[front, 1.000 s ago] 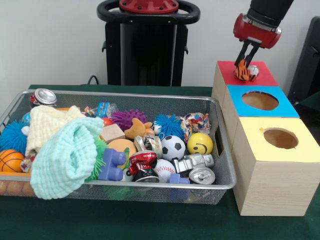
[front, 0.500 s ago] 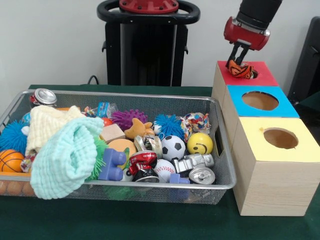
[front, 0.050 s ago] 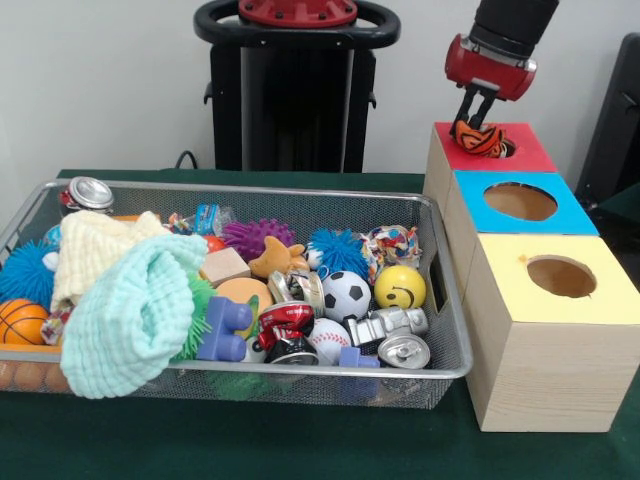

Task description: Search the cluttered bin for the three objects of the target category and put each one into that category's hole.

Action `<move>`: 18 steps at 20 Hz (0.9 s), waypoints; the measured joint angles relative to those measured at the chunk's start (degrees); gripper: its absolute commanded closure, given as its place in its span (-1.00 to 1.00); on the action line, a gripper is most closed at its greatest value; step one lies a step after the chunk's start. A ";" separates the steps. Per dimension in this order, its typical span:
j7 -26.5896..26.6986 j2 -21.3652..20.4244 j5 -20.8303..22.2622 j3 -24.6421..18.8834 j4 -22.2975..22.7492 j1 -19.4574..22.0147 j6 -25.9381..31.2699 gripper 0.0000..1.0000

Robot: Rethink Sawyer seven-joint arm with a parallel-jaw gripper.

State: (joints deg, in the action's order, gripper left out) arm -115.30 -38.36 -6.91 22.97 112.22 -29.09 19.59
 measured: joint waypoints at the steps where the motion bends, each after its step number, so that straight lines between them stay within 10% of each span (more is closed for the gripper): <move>1: 0.00 0.00 0.01 0.00 0.00 -0.02 -0.01 1.00; 18: 0.00 0.60 -1.60 0.52 0.01 -3.20 -0.15 1.00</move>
State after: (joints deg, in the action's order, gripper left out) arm -115.30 -37.76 -8.50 23.49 112.23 -32.29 19.44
